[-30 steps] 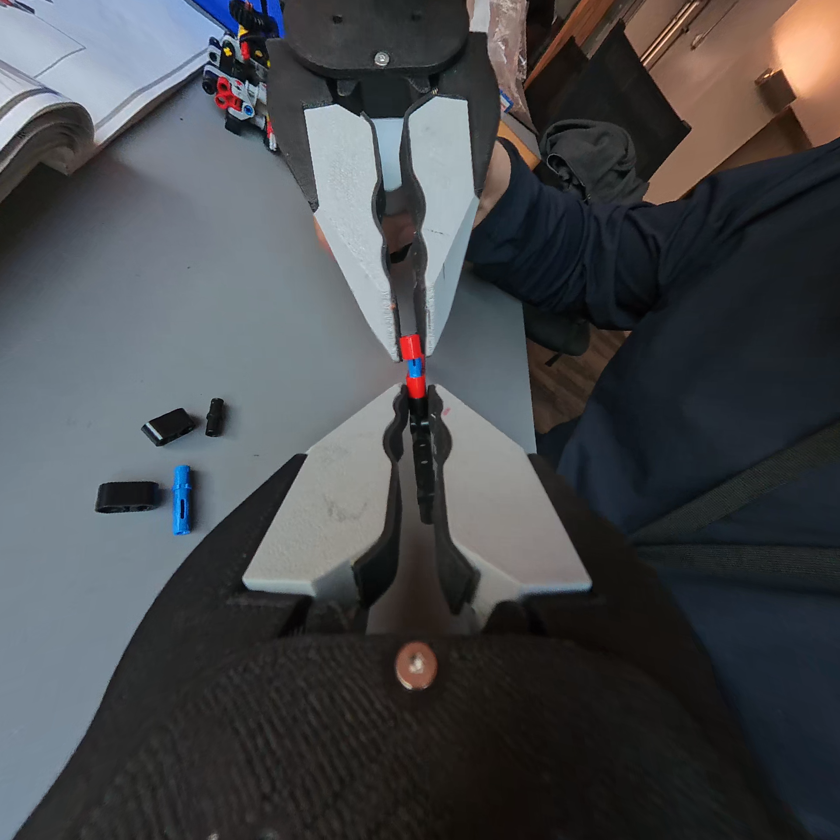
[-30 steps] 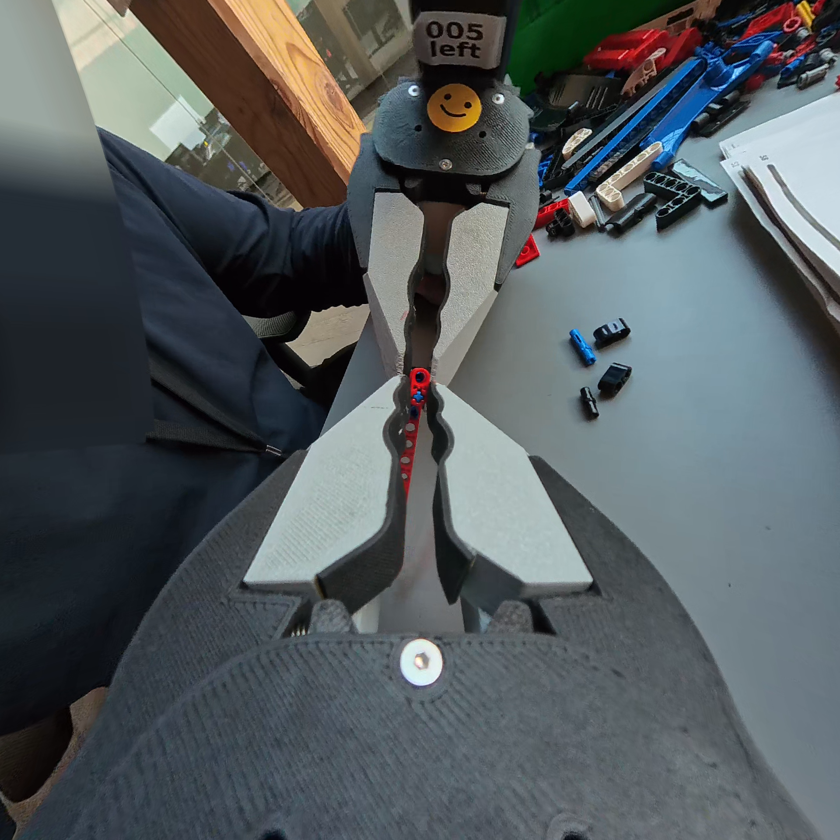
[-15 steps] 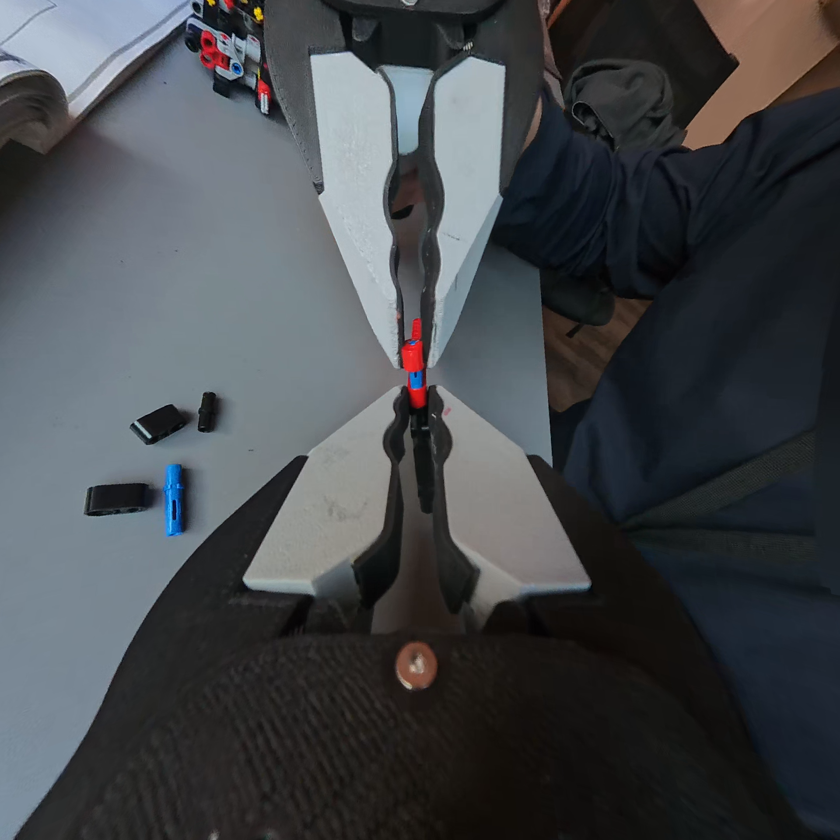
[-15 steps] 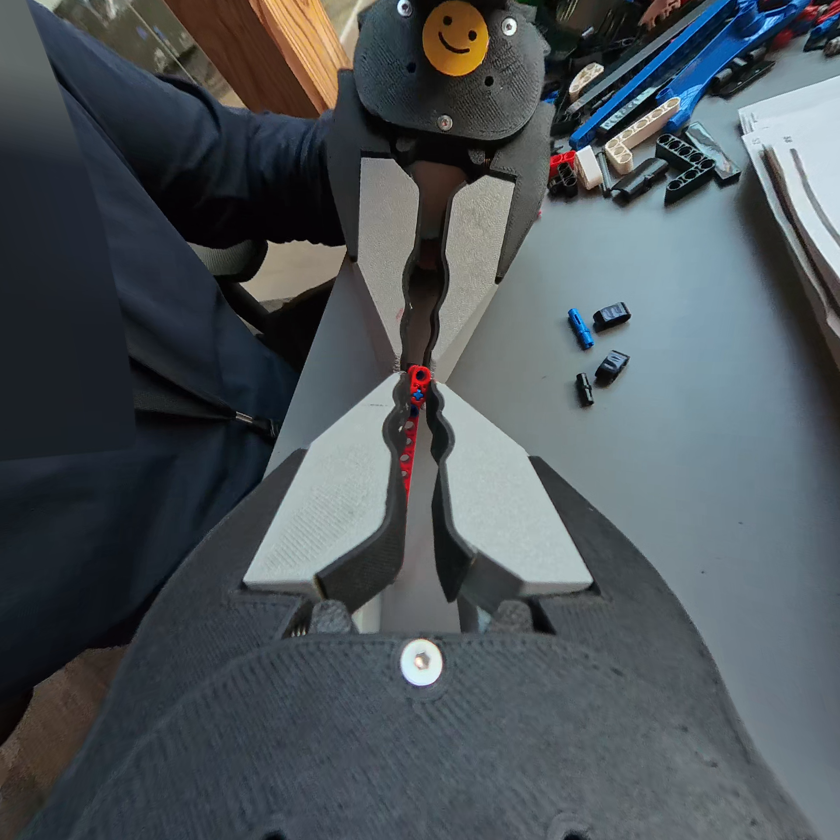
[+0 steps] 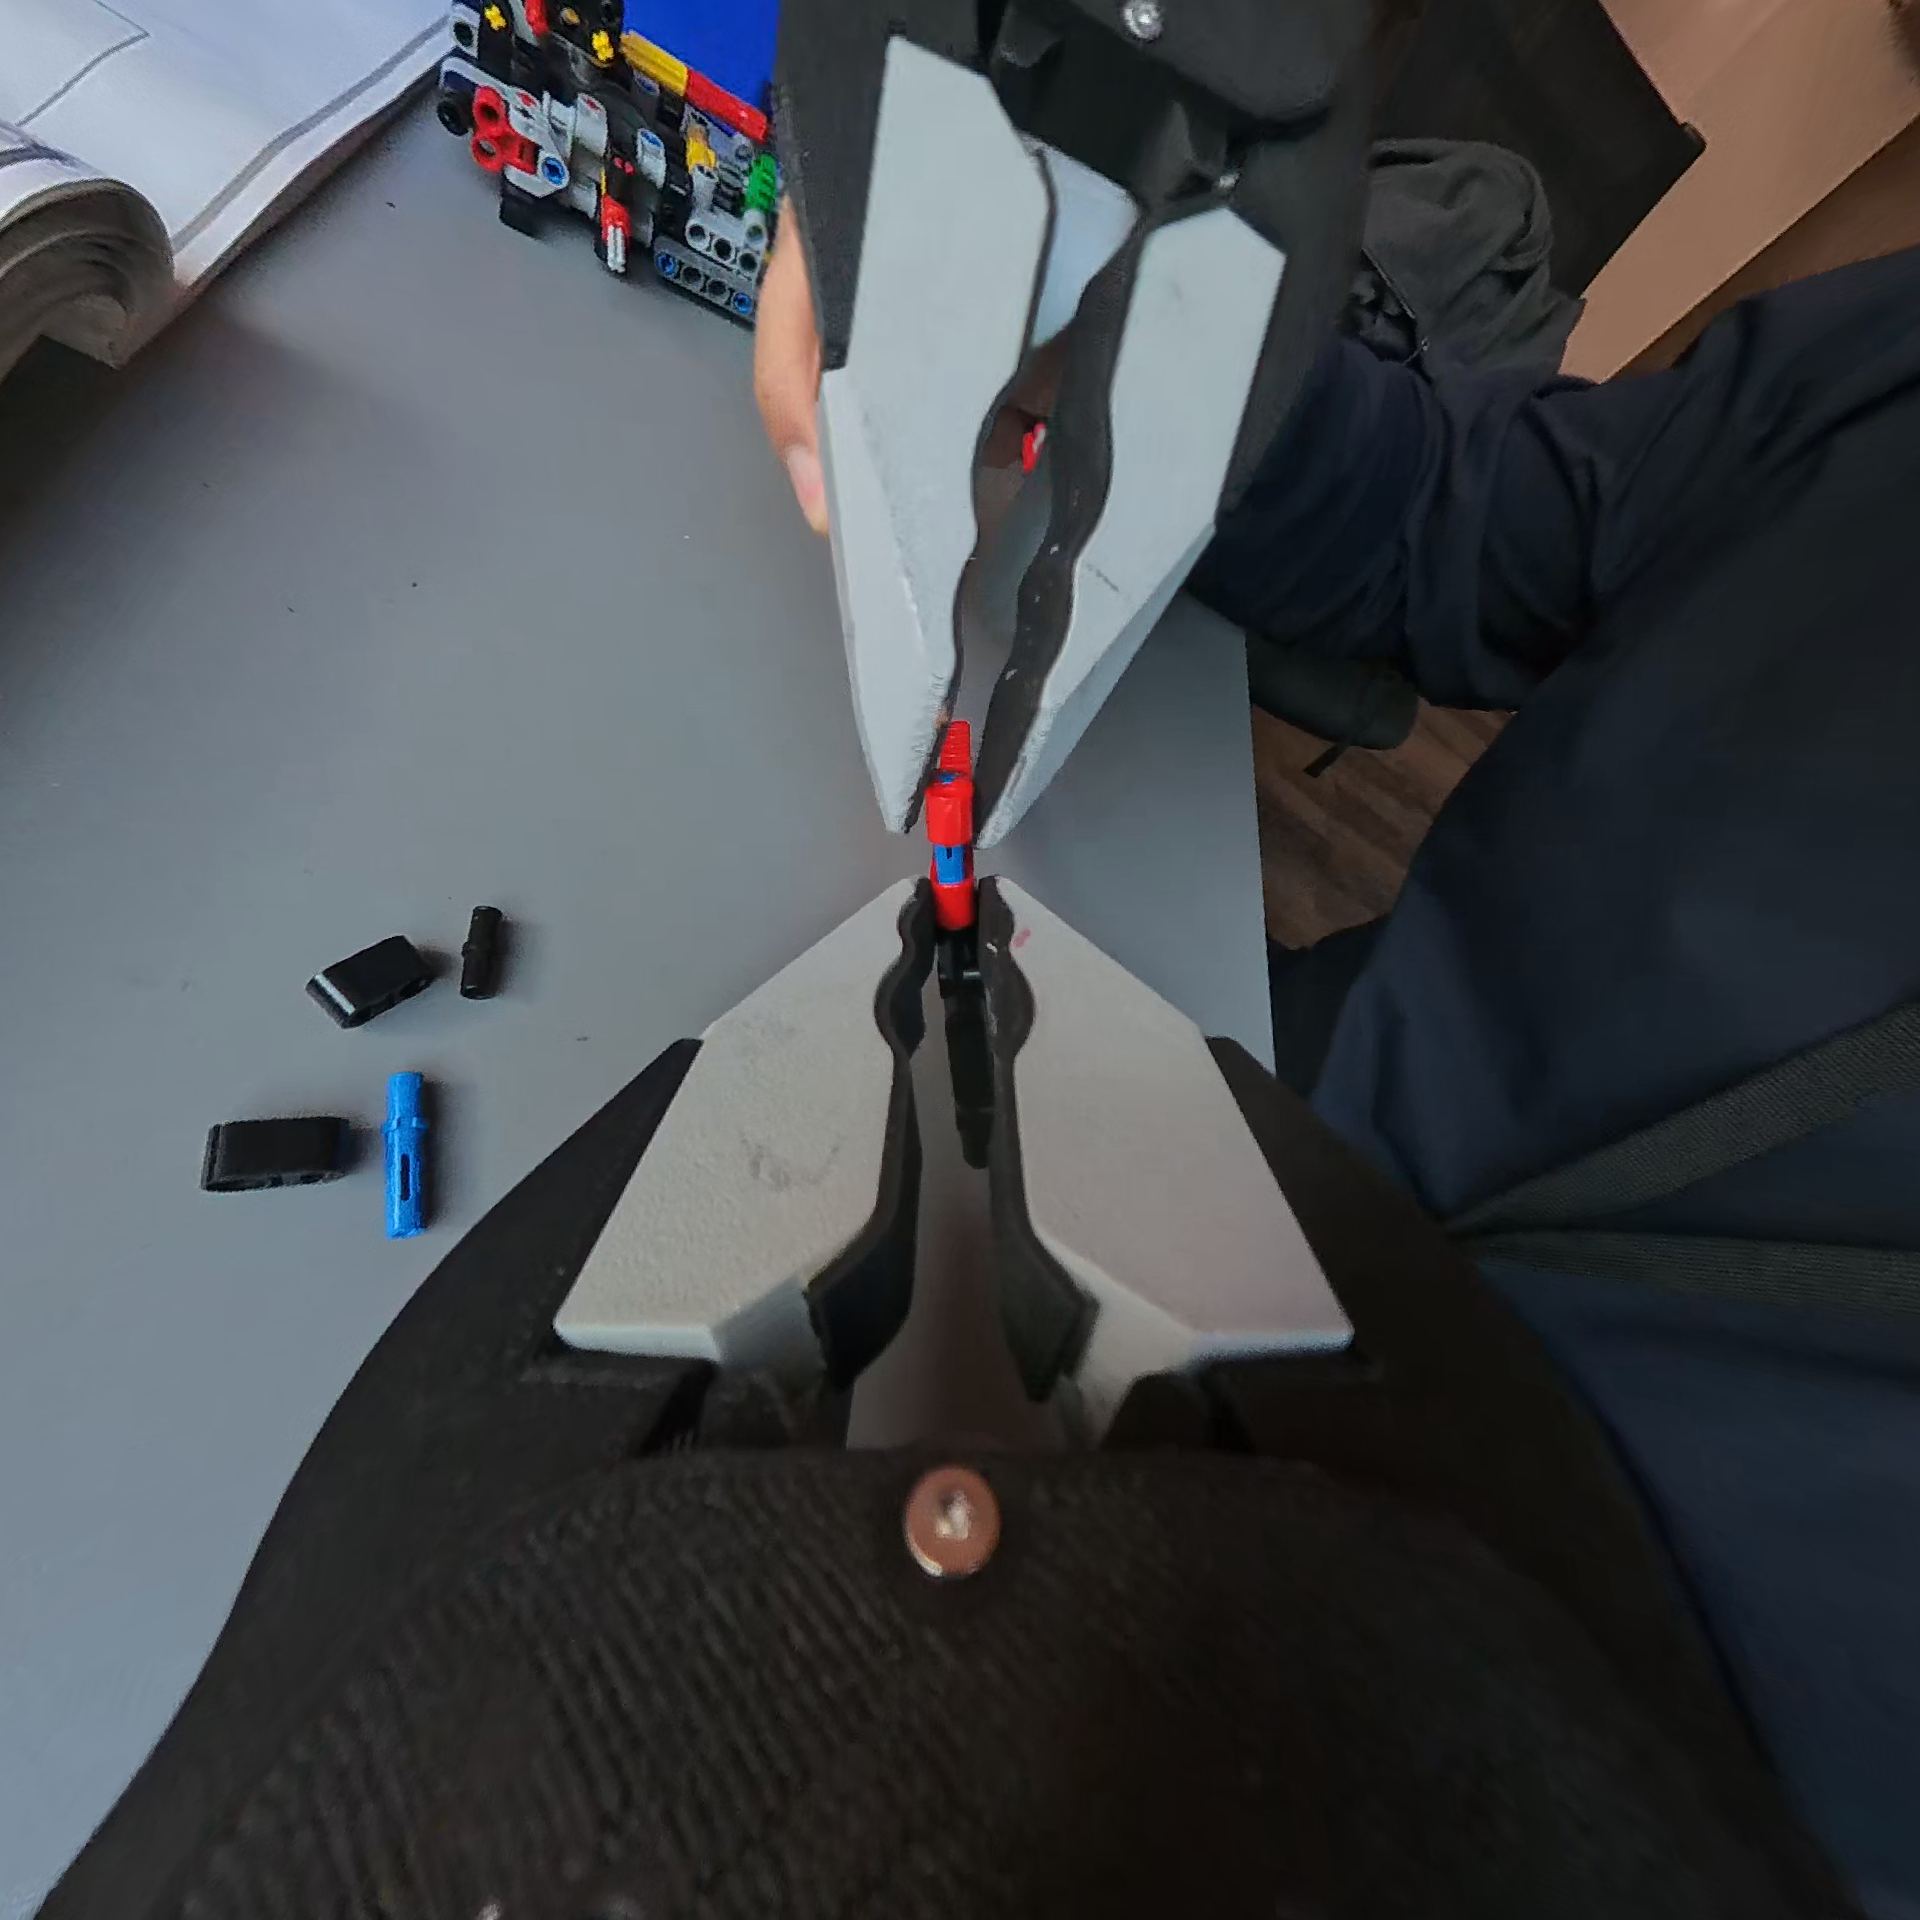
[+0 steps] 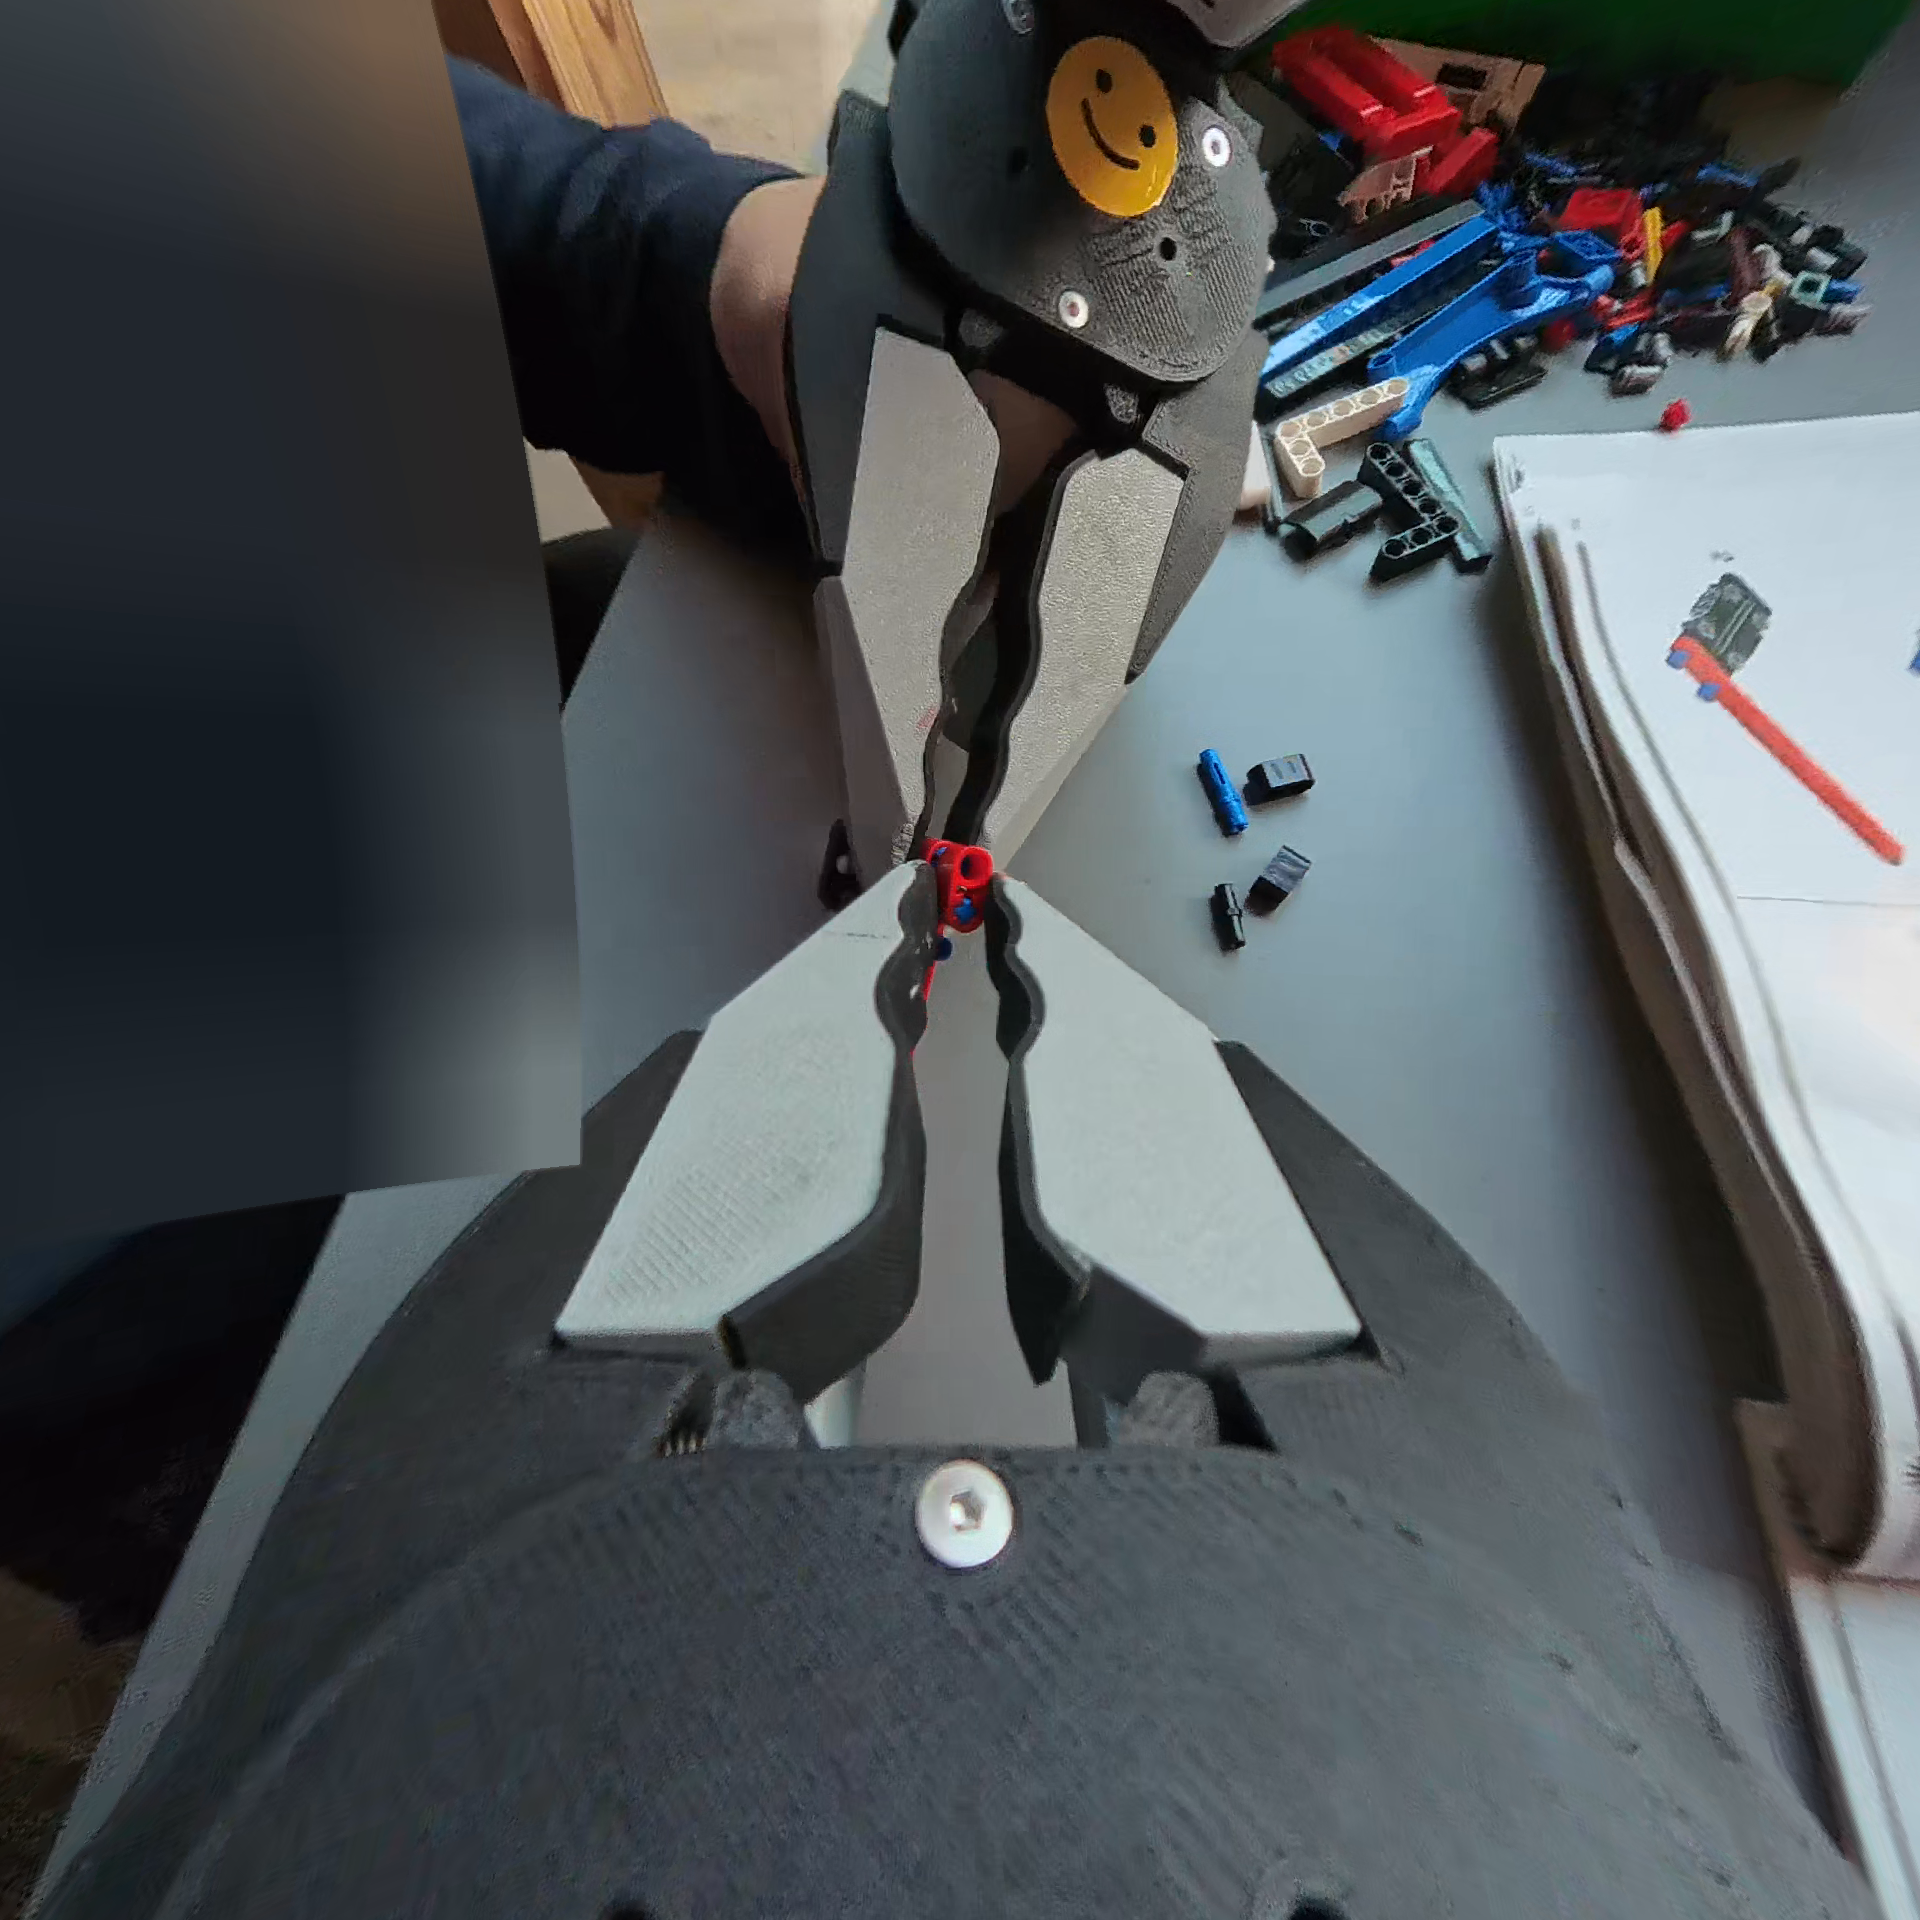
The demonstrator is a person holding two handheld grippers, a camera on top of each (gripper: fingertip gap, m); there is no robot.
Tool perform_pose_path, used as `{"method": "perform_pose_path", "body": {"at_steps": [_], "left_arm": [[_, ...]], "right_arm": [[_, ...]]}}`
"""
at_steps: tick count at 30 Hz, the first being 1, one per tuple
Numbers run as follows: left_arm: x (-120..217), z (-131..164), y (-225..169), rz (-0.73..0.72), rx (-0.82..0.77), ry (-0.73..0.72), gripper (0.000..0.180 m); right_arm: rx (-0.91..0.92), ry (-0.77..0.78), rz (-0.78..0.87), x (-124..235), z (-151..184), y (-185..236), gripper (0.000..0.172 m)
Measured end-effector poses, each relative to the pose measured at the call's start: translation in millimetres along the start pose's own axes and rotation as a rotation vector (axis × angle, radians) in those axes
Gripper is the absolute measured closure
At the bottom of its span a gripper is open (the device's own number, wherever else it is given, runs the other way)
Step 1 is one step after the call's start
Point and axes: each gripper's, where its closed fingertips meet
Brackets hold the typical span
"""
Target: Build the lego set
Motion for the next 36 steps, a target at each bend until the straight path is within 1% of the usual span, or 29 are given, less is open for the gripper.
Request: {"method": "perform_pose_path", "body": {"at_steps": [2, 5, 8, 10, 13, 19, 23, 25, 28, 30, 36], "left_arm": [[-0.1, 0.1, -0.1, 0.001, 0.0, 0.0, 0.175], [-0.1, -0.2, -0.5, 0.006, 0.0, -0.001, 0.175], [1.0, -1.3, 0.7, 0.003, 0.007, -0.013, 0.175], [1.9, -1.9, 1.6, 0.004, 0.015, -0.019, 0.175], [2.2, -2.4, 2.1, 0.001, 0.016, -0.022, 0.175], [3.0, -3.5, 2.8, -0.005, 0.017, -0.032, 0.175], [3.6, -4.0, 3.2, -0.015, 0.01, -0.034, 0.175], [2.9, -3.0, 2.1, -0.011, 0.004, -0.025, 0.175], [0.2, -2.2, -1.1, -0.054, -0.062, -0.006, 0.175], [1.3, -3.7, -1.4, -0.074, -0.084, -0.016, 0.175], [-0.2, -1.5, -5.7, -0.053, -0.105, 0.002, 0.176]], "right_arm": [[0.026, 0.011, 0.045, -0.9, 0.6, -1.8, 0.164], [0.008, 0.0, 0.047, -2.1, 0.1, -2.4, 0.163], [0.029, 0.011, 0.078, -0.5, -0.1, -2.2, 0.162], [0.022, 0.023, 0.099, 0.2, 0.0, -3.9, 0.164], [-0.015, 0.013, 0.082, 0.4, -0.6, -4.4, 0.164], [-0.132, -0.052, -0.018, 2.4, -2.7, -3.6, 0.165], [-0.081, -0.037, 0.055, 2.3, -3.0, -3.8, 0.166], [-0.066, -0.017, 0.063, 1.7, -2.1, -1.8, 0.166], [-0.074, -0.012, 0.014, 2.5, -0.8, 2.1, 0.166], [-0.105, -0.054, -0.044, 3.8, -3.3, 4.1, 0.167], [-0.178, -0.129, -0.237, 2.5, -3.2, 9.3, 0.167]]}}
Point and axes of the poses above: each gripper's, where its closed fingertips meet, x back along the fingers, z out of its underside, y = z × x across the jaws, and after that the axes turned 13 degrees about y, right-handed
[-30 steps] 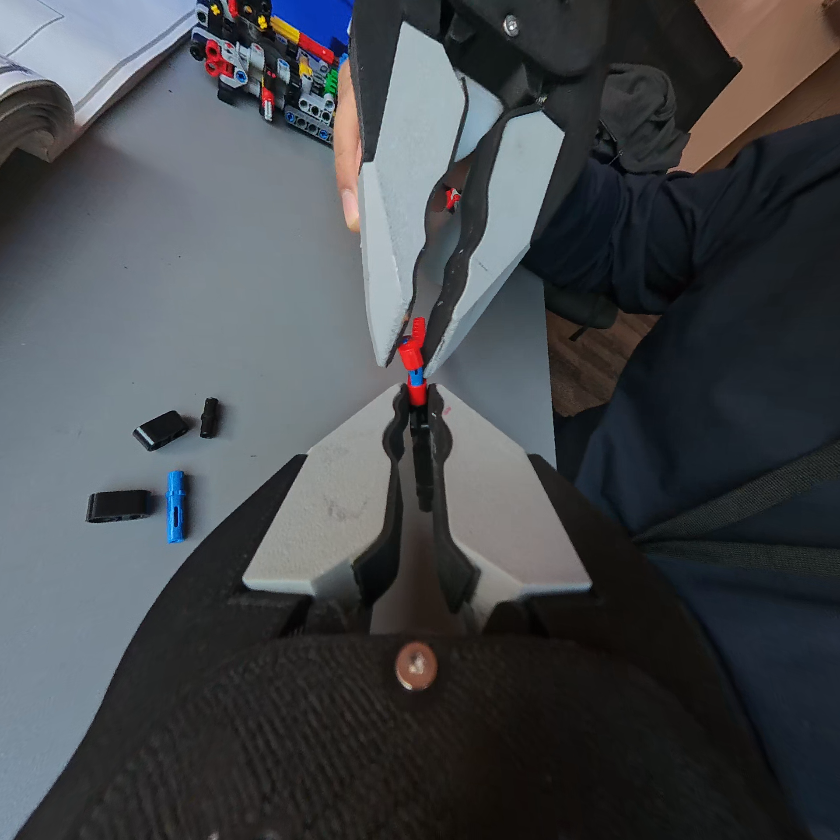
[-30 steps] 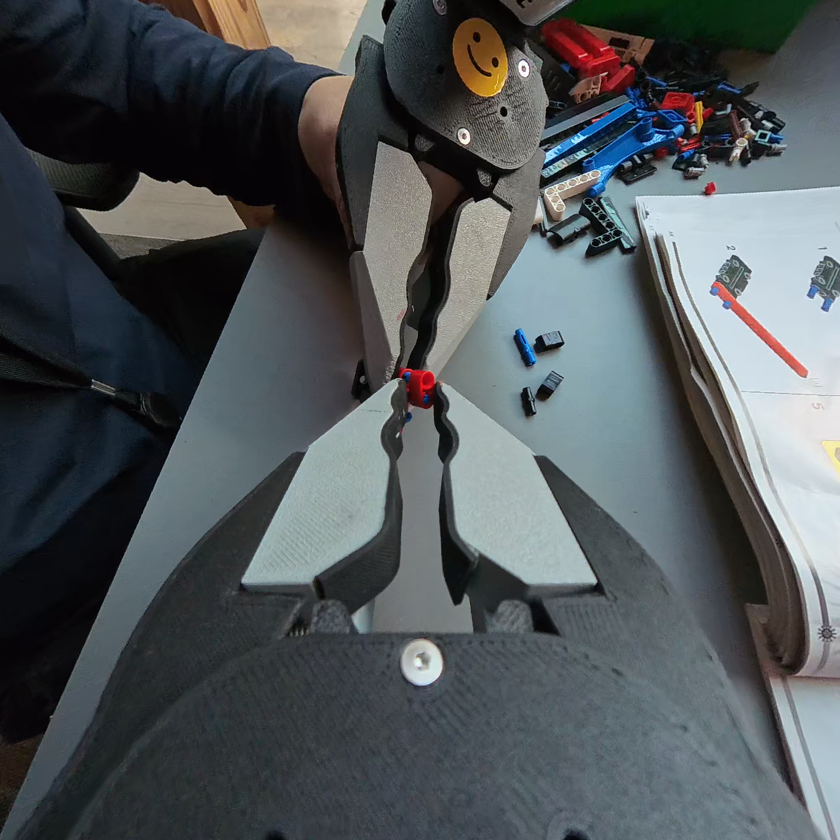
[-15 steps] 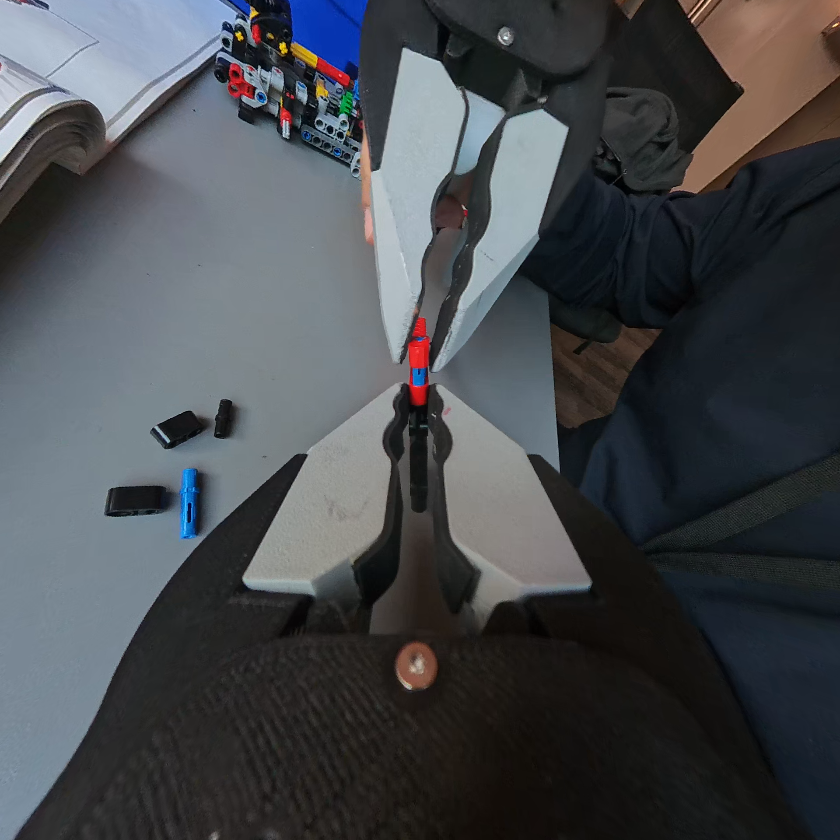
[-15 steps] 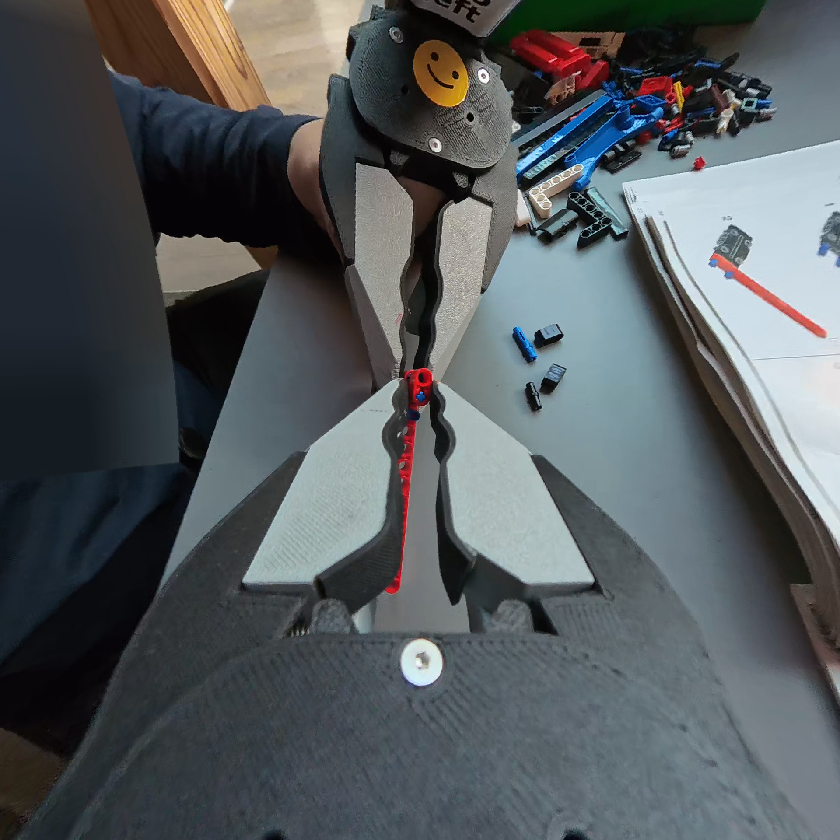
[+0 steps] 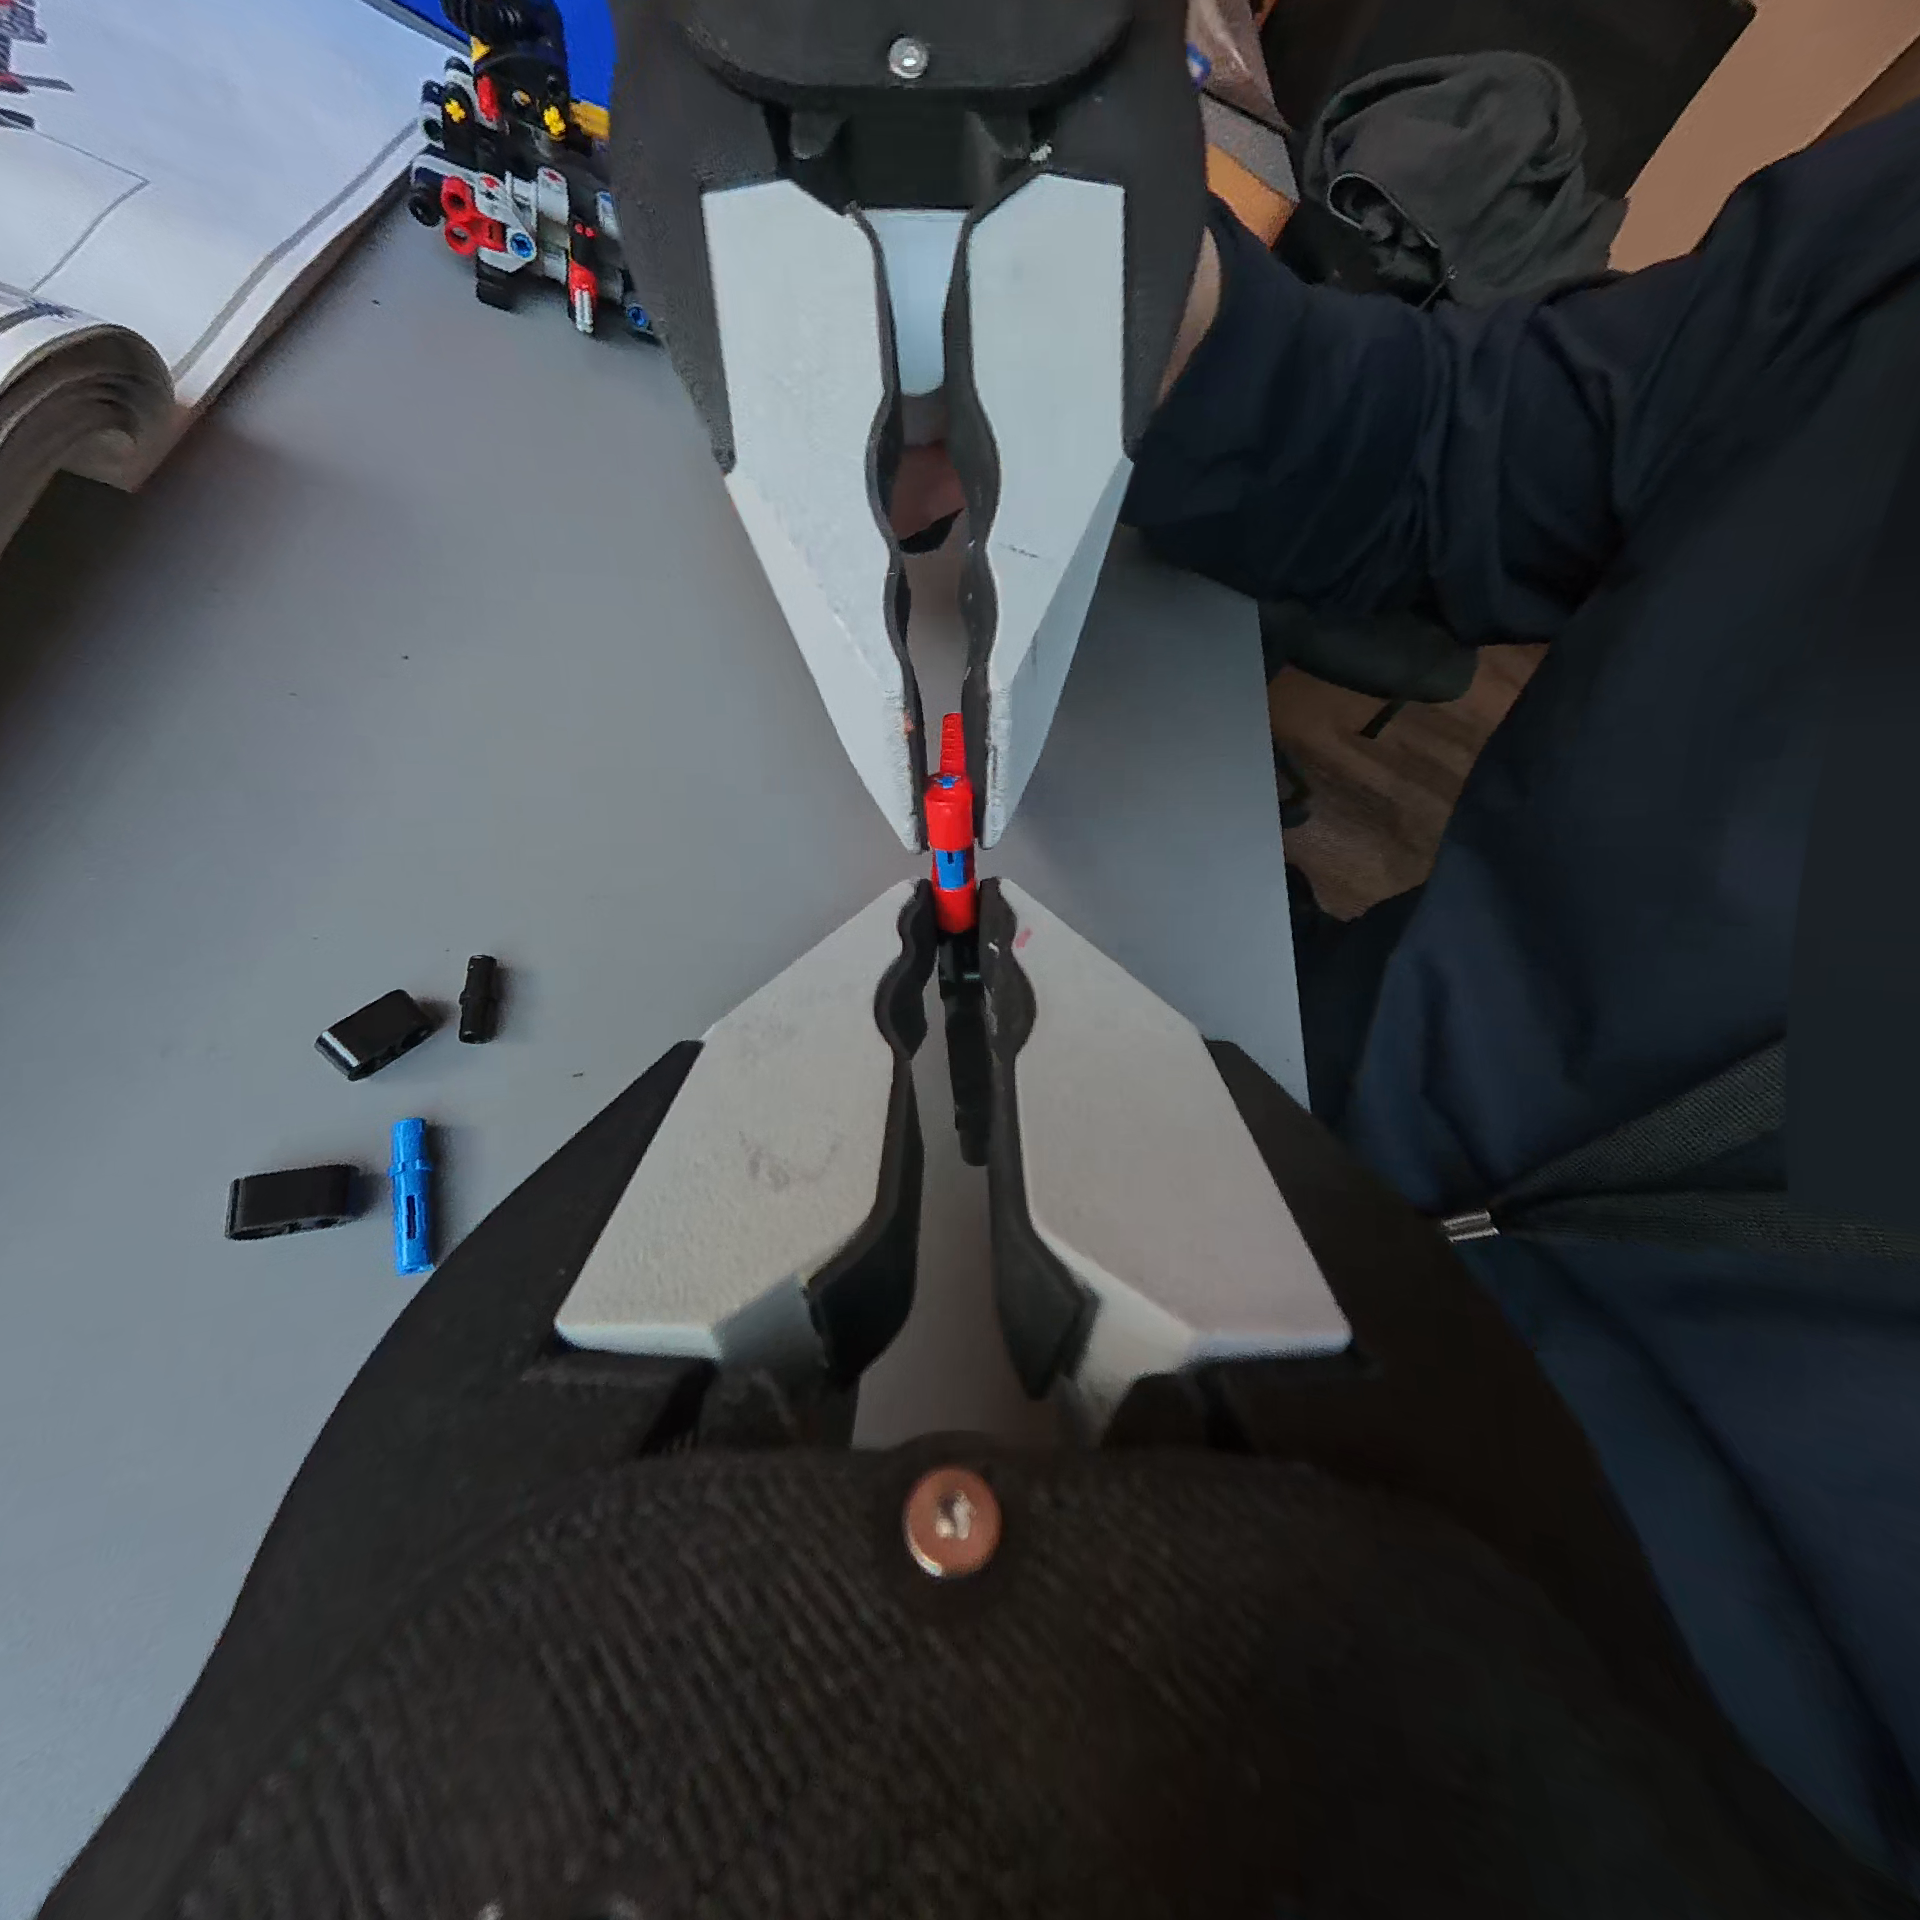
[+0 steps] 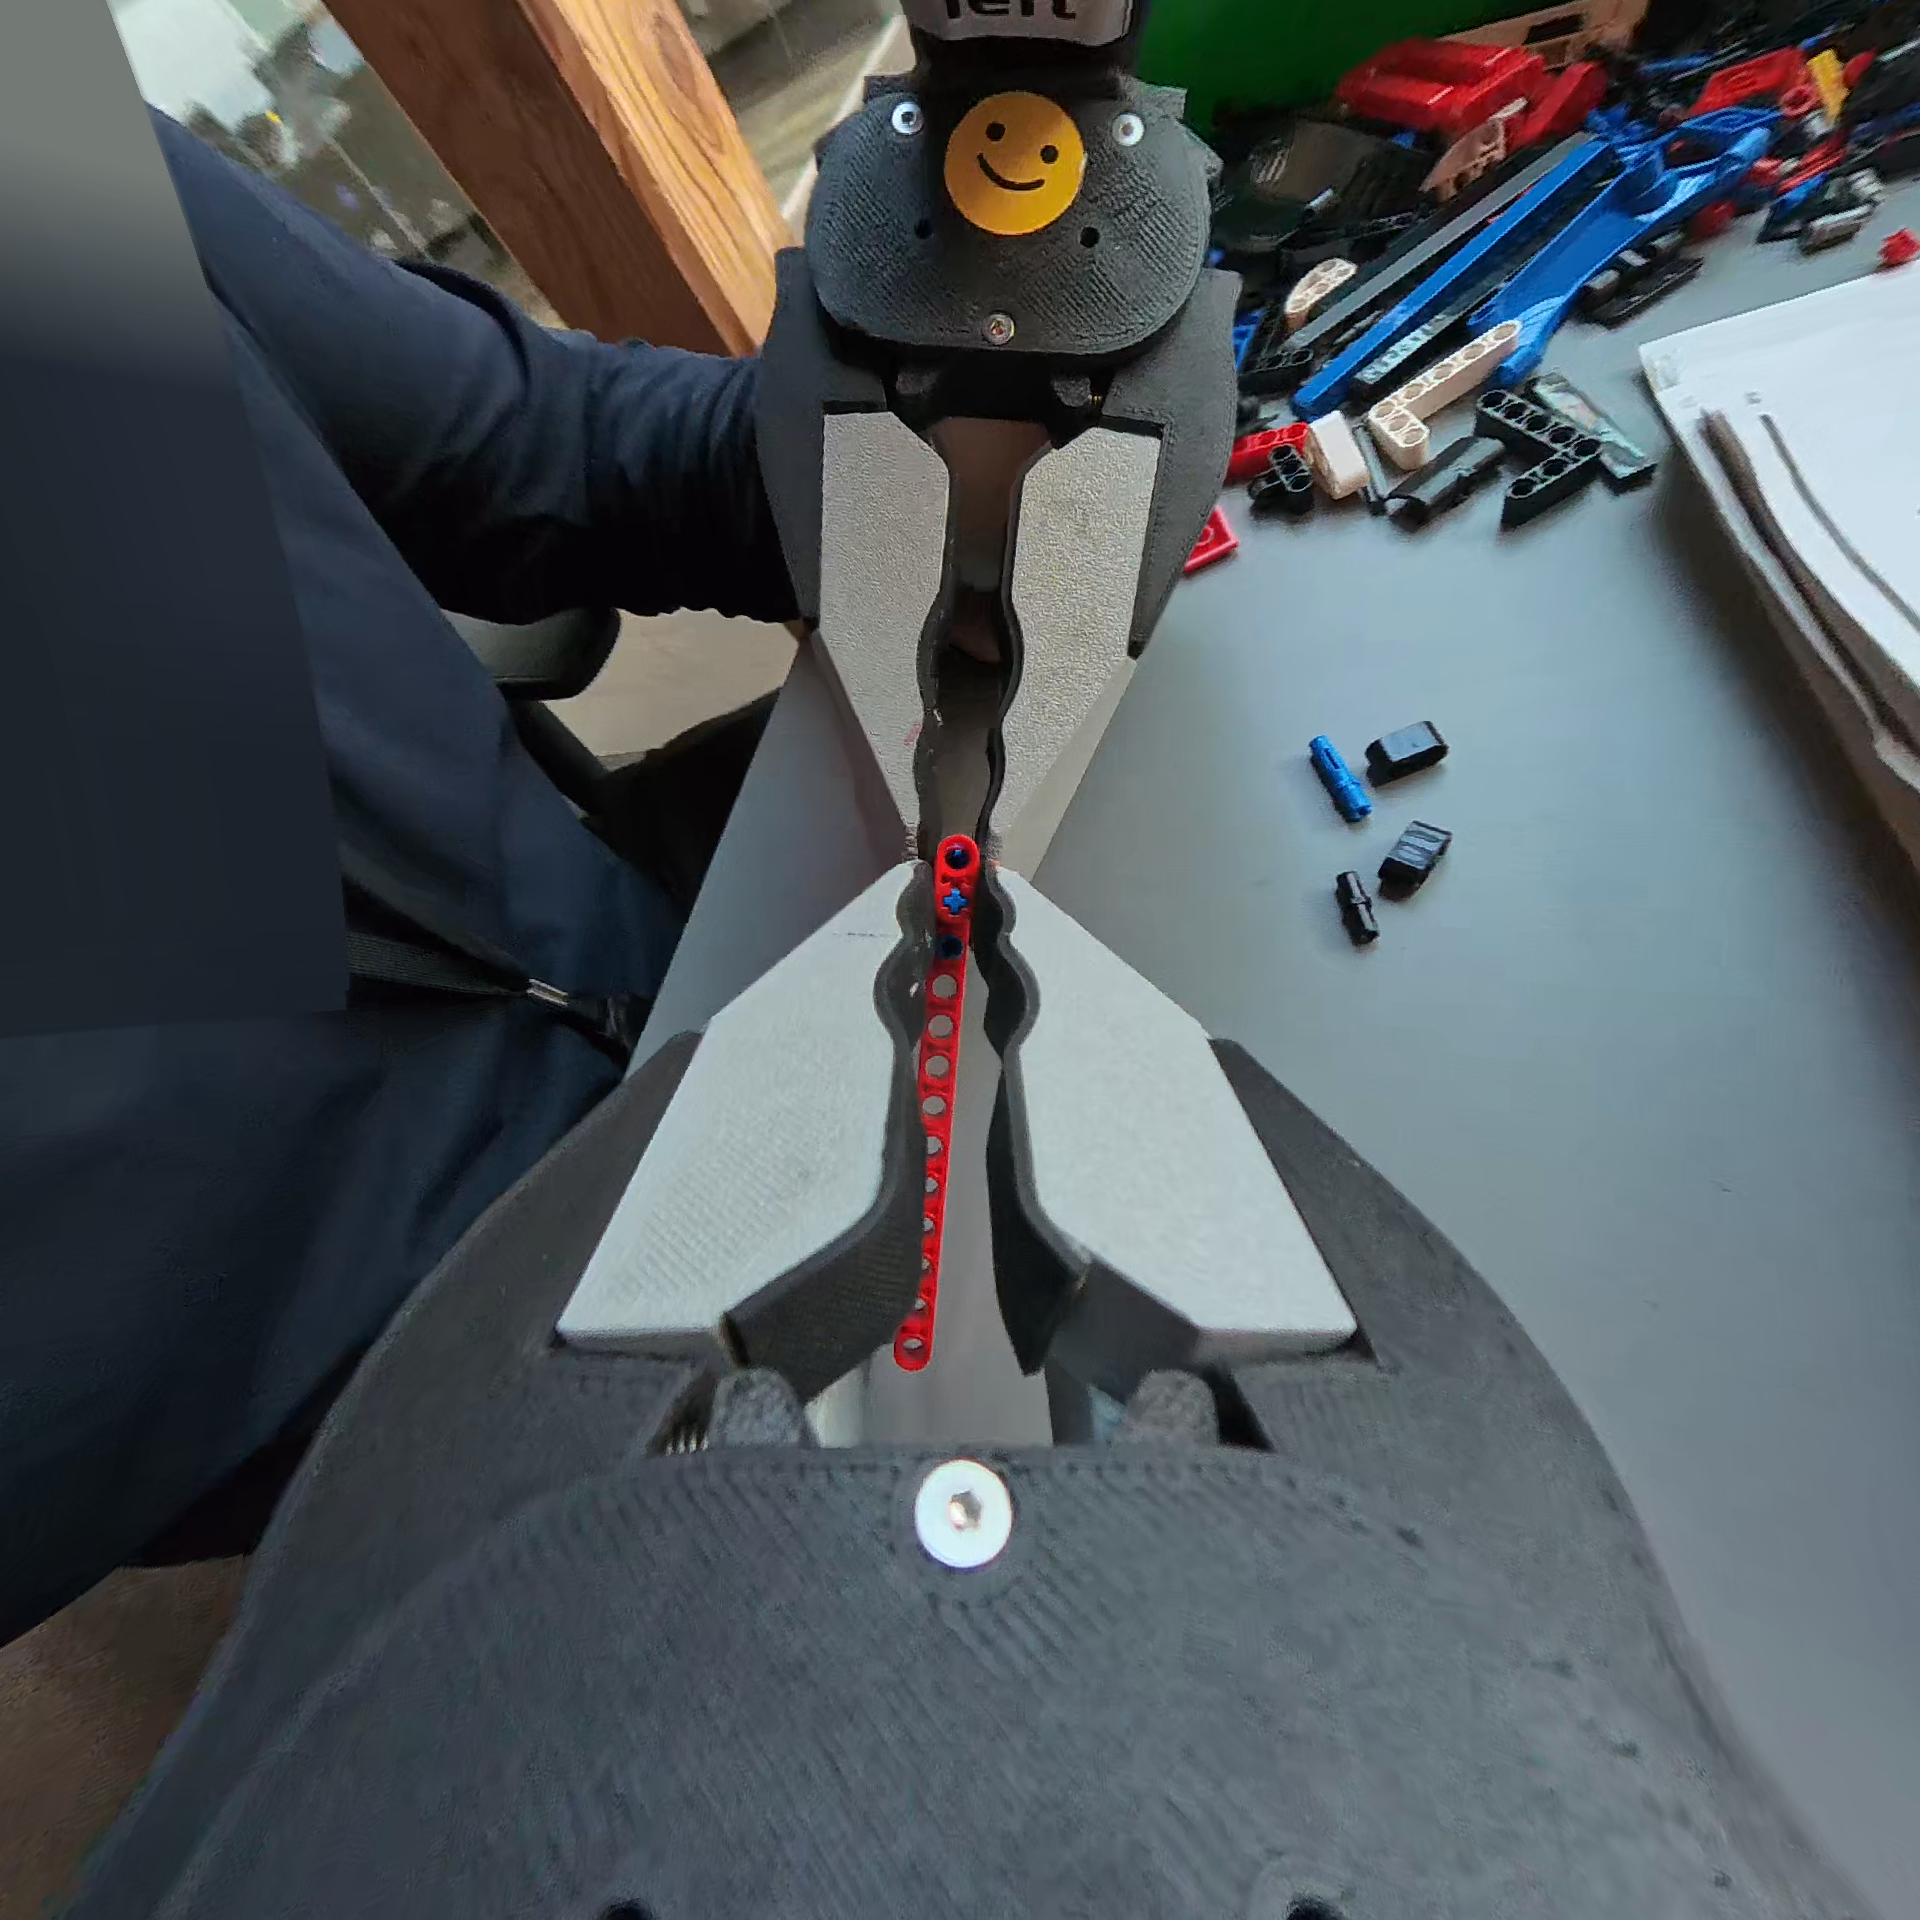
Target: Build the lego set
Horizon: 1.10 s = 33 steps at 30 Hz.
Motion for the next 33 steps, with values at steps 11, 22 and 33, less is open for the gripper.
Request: {"method": "perform_pose_path", "body": {"at_steps": [11, 22, 33], "left_arm": [[-2.9, 1.9, -3.5, 0.013, -0.014, 0.02, 0.175], [-1.5, 2.0, -1.2, 0.027, 0.017, 0.015, 0.176], [-2.8, 1.7, -5.5, 0.056, 0.014, 0.017, 0.176]], "right_arm": [[-0.047, 0.102, -0.194, -2.0, 3.7, 3.8, 0.167], [0.05, 0.149, 0.096, -2.8, 3.6, -0.5, 0.166], [0.014, 0.241, -0.075, -5.3, 3.0, 3.0, 0.166]]}}
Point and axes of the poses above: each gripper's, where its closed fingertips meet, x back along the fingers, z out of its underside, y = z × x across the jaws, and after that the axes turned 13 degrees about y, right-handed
